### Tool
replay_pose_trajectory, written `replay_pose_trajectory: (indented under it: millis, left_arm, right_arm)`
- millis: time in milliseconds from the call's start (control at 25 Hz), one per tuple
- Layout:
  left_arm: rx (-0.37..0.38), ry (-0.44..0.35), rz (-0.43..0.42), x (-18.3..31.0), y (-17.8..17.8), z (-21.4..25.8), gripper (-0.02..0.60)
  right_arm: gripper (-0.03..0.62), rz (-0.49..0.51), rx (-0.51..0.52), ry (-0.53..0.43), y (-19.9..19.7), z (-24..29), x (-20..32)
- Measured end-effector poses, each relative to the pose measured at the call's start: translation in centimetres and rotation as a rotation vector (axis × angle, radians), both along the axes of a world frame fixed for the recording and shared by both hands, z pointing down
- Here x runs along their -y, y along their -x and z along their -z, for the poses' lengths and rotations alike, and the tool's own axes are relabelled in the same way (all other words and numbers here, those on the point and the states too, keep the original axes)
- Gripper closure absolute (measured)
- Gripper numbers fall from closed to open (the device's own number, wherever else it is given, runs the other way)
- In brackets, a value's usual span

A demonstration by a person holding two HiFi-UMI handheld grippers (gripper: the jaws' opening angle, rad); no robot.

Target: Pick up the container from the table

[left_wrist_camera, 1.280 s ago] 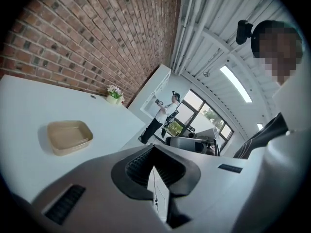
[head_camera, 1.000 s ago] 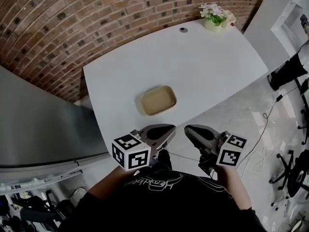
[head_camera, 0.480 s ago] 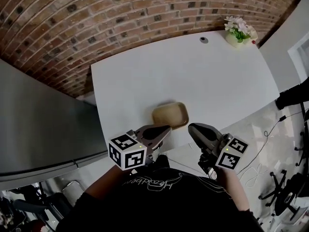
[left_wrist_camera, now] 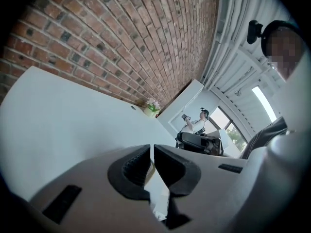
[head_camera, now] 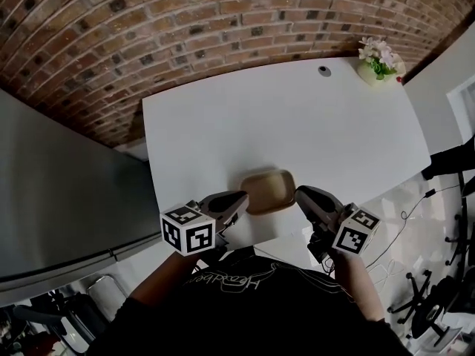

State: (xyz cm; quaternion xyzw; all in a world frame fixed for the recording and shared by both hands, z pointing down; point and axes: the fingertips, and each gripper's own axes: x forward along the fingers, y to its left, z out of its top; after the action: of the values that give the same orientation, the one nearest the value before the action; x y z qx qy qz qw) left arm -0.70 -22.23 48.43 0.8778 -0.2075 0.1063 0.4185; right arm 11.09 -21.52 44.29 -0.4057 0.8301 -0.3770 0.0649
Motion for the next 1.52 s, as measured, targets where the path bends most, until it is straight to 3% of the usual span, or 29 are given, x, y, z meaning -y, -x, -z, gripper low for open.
replay_pose_trajectory:
  millis: [400,600,720,960,1240,1520]
  left_arm:
    - [0.052,0.148,0.154,1.4,3.6,-5.2,0.558]
    - [0.124,0.163,0.150,1.7,3.7,-7.1,0.529]
    - [0.126,0.196,0.142,1.8,3.2,-7.8,0.512]
    - [0.149,0.267,0.151,1.8,2.8,-9.8,0.449]
    - [0.131,0.343,0.131,1.5,1.5,-11.4,0.440]
    - [0.116,0.421,0.162,1.4,1.1,-12.9,0.442]
  right_arm:
    - [0.534,-0.024,-0.054,0.099,-1.9,-4.4,1.8]
    - [0.506,-0.044,-0.062,0.119,-3.2,-6.3,2.5]
    - [0.497,-0.053,-0.067,0.148,-3.5,-7.7,2.5]
    - [0.416,-0.071,-0.095,0.219,-4.3,-10.8,2.4]
    - [0.414,-0.025,-0.087,0.320,-4.4,-14.1,2.1]
    - [0.416,0.007,-0.071,0.383,-4.0,-16.3,2.0]
